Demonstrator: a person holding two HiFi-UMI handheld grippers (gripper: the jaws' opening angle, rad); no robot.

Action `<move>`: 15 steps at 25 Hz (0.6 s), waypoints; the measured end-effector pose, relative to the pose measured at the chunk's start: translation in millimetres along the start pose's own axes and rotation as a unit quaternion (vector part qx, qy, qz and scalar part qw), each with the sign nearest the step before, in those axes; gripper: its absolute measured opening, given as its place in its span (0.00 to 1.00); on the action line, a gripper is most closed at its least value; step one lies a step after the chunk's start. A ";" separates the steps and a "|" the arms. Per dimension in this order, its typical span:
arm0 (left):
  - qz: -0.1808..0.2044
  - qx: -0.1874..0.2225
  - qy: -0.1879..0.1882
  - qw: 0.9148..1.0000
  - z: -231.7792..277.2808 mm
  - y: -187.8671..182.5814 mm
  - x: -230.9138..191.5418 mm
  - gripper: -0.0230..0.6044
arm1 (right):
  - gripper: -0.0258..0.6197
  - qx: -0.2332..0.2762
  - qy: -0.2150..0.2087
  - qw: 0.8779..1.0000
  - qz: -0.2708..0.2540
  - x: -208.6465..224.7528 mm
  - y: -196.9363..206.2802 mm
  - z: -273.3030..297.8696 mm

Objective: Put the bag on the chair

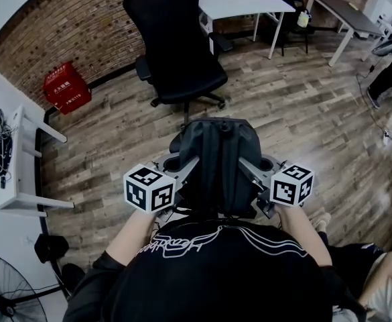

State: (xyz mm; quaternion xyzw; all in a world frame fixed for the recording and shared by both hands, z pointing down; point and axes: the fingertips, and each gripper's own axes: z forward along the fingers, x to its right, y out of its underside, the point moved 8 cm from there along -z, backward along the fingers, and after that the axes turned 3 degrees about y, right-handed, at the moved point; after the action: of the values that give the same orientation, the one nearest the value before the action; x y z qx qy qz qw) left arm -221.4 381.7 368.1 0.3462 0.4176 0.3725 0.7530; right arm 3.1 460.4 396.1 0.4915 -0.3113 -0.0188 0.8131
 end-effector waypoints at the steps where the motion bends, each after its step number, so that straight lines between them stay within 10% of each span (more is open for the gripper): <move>1: -0.002 -0.004 0.001 1.000 7.1 -3.8 -8.4 0.13 | 0.10 -0.001 0.001 1.000 0.003 7.9 -4.1 6.5; 15: -0.031 -0.043 -0.003 0.999 120.1 -93.7 -168.3 0.14 | 0.10 -0.010 0.002 0.999 0.036 139.2 -100.2 139.3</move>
State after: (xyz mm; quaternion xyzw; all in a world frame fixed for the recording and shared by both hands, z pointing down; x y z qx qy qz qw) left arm -152.4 168.1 402.0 0.3020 0.4094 0.3652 0.7796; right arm 69.8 252.1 427.8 0.4723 -0.3270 0.0081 0.8185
